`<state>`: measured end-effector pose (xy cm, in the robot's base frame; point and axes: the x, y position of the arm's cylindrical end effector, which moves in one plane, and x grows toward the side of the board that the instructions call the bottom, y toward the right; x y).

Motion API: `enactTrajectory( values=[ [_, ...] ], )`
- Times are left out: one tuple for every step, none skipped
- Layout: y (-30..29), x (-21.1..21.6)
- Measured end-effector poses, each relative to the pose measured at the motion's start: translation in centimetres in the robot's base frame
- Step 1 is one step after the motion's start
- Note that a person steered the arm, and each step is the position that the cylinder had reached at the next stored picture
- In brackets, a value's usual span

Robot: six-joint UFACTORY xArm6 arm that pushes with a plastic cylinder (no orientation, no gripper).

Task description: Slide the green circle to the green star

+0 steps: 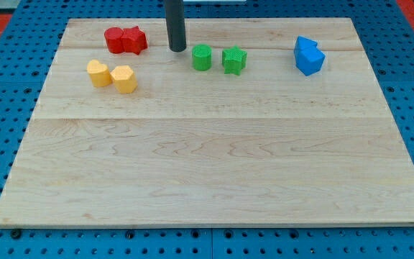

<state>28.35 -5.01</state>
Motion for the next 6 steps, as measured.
enactTrajectory(
  values=[
    [0.7, 0.4],
    [1.3, 1.0],
    [1.4, 1.6],
    [0.8, 2.7],
    [7.5, 9.3],
    [22.3, 9.7]
  ],
)
